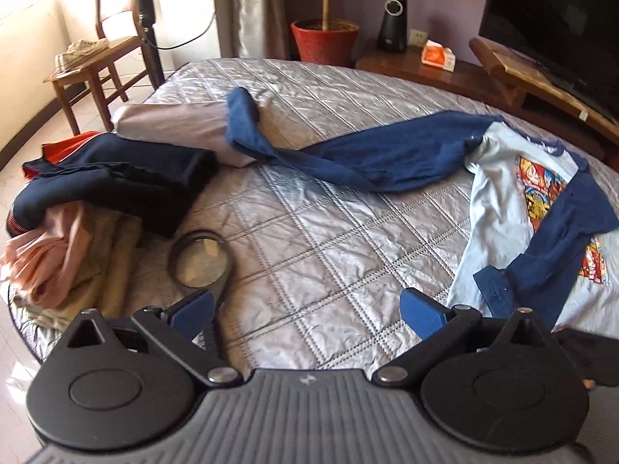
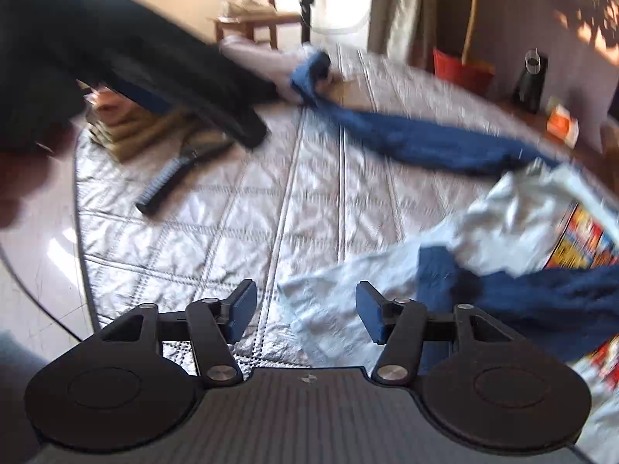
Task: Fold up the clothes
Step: 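Grasp the outstretched navy sleeve cuff with the right tool and lift it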
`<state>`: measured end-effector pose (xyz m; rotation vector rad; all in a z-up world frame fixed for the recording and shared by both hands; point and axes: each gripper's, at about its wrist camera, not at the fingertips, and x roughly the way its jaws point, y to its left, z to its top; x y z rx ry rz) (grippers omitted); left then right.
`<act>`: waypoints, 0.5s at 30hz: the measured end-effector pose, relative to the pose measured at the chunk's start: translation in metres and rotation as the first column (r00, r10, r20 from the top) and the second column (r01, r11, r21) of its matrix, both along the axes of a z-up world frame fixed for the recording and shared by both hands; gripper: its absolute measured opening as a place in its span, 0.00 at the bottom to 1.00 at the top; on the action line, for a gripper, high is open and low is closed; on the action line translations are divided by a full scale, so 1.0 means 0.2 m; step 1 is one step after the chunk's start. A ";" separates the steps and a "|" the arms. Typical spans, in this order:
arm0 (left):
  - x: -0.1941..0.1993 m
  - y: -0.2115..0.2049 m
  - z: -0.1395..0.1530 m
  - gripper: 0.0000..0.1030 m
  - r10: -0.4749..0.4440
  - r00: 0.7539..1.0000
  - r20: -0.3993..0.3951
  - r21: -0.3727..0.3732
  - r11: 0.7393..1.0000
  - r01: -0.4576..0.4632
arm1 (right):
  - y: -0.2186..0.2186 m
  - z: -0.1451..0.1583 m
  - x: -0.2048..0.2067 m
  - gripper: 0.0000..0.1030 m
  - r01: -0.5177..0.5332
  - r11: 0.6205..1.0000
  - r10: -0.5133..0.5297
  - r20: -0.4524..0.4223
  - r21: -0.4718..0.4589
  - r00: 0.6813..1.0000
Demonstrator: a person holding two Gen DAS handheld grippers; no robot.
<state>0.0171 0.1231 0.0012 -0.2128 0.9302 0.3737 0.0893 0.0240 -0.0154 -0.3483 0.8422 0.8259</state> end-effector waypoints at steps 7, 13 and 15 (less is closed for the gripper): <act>-0.10 0.08 0.03 0.99 0.036 0.999 0.006 -0.017 0.999 -0.036 | -0.02 -0.08 -0.04 0.07 0.071 0.997 -0.071 -0.080 0.003 0.994; -0.15 0.14 0.00 0.99 0.050 0.999 0.004 -0.047 0.998 -0.050 | 0.05 0.02 -0.14 0.15 -0.034 0.999 0.035 -0.102 0.016 0.994; -0.17 0.16 0.00 0.99 0.060 0.998 0.008 -0.054 0.997 -0.060 | 0.02 0.13 -0.10 0.21 0.013 0.998 -0.008 -0.085 0.067 0.996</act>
